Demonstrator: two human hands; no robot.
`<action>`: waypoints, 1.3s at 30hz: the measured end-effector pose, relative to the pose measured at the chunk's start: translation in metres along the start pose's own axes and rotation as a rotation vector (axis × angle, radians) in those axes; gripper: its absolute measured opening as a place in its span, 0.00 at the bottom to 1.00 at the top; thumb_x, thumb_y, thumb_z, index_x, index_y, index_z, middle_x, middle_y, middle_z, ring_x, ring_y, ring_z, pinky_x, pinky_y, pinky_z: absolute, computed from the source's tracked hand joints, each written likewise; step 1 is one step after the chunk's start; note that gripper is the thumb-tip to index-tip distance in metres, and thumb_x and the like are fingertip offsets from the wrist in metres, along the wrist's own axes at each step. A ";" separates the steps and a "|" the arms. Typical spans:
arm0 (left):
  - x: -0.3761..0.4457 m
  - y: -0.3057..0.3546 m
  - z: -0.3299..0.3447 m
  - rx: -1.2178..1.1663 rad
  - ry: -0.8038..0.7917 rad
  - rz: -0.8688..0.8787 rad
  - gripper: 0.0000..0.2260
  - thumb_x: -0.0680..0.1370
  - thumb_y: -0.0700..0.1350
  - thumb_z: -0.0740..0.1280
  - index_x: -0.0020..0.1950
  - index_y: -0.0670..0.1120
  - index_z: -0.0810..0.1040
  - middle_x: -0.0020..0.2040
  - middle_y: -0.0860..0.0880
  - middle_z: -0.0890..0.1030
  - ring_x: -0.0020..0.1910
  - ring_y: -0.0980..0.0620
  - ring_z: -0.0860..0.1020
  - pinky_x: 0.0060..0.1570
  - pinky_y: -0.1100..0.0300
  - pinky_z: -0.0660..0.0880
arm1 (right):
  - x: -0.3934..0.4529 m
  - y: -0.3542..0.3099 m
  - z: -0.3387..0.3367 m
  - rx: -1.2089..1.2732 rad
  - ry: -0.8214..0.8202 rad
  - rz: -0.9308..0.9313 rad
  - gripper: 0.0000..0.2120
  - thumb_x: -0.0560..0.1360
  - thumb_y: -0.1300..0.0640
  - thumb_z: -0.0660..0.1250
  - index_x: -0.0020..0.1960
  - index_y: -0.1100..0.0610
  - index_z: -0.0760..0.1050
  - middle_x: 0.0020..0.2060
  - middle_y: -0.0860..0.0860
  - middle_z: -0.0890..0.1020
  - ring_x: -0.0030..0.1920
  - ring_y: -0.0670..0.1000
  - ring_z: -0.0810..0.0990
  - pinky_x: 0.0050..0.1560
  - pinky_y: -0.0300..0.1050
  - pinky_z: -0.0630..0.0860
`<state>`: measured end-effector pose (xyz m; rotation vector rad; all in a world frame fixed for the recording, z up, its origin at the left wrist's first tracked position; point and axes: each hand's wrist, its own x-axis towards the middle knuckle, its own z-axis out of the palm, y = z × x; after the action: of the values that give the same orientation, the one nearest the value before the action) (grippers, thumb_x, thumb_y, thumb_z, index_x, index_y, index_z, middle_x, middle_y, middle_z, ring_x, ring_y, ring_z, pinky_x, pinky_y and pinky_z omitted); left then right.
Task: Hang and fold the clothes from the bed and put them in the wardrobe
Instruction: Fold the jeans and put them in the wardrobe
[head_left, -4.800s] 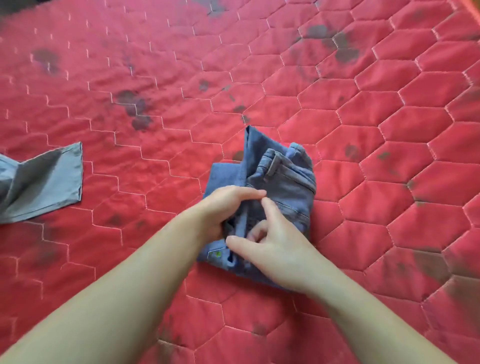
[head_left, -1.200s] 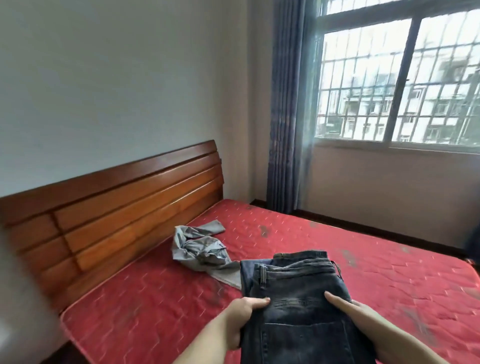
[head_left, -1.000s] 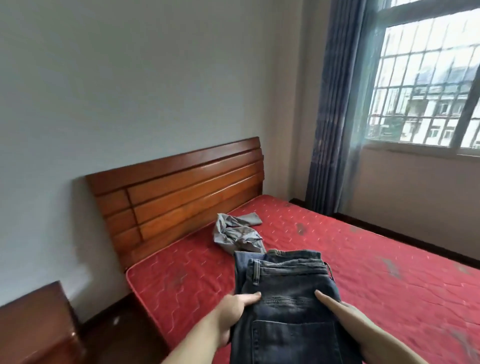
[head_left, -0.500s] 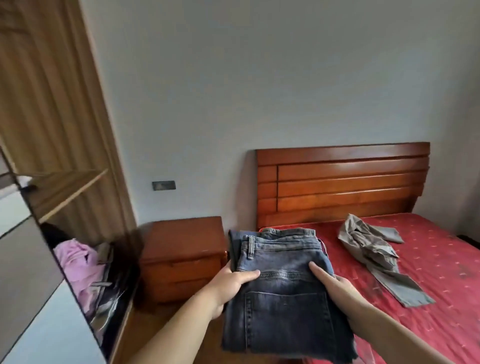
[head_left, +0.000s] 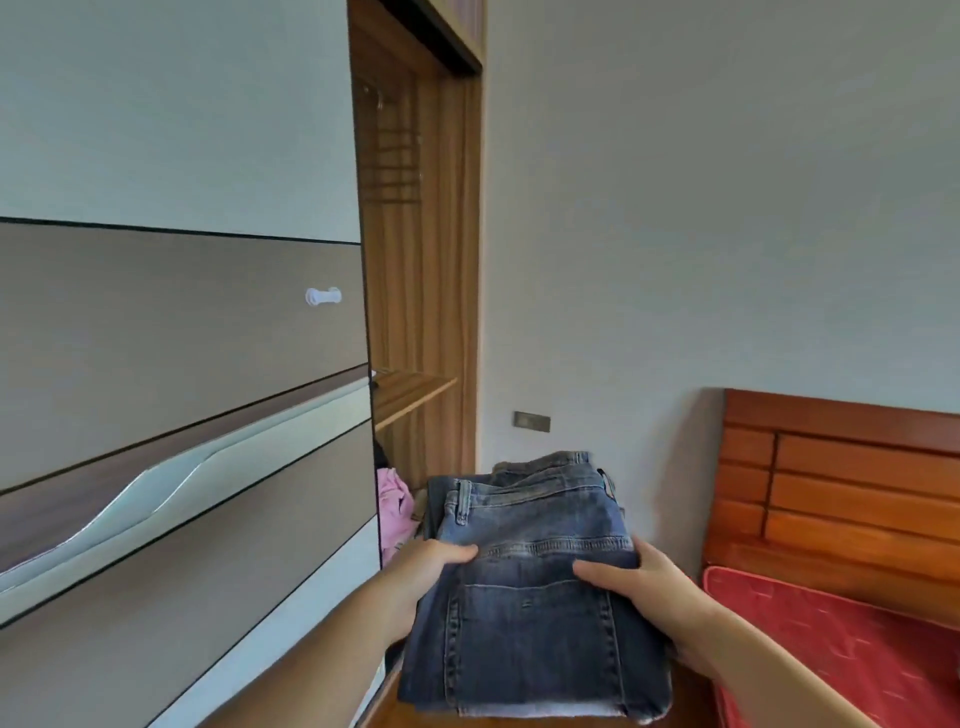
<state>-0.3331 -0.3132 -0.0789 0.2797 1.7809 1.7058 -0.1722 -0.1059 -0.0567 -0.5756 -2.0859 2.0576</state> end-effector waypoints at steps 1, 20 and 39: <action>-0.003 0.003 -0.015 -0.032 0.005 0.010 0.17 0.73 0.44 0.74 0.61 0.43 0.80 0.53 0.41 0.84 0.53 0.39 0.82 0.62 0.43 0.74 | 0.007 -0.004 0.013 -0.017 0.008 -0.019 0.27 0.64 0.59 0.80 0.60 0.57 0.75 0.49 0.57 0.85 0.49 0.60 0.85 0.51 0.56 0.81; 0.129 0.085 -0.030 0.099 0.037 0.280 0.28 0.60 0.45 0.80 0.59 0.50 0.80 0.52 0.51 0.85 0.52 0.50 0.83 0.61 0.50 0.75 | 0.207 -0.073 -0.003 -0.207 0.119 -0.182 0.15 0.74 0.45 0.70 0.55 0.51 0.76 0.46 0.50 0.84 0.45 0.52 0.84 0.44 0.45 0.80; 0.392 0.145 -0.087 -0.158 0.312 0.158 0.15 0.75 0.42 0.73 0.60 0.51 0.78 0.53 0.48 0.85 0.54 0.45 0.82 0.63 0.46 0.73 | 0.514 -0.106 -0.003 -0.108 -0.102 -0.172 0.13 0.75 0.48 0.71 0.55 0.53 0.77 0.46 0.50 0.84 0.45 0.52 0.83 0.40 0.42 0.78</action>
<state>-0.7245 -0.1434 -0.0641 0.0900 1.8674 2.0841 -0.6580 0.0917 -0.0323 -0.2991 -2.2282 1.9264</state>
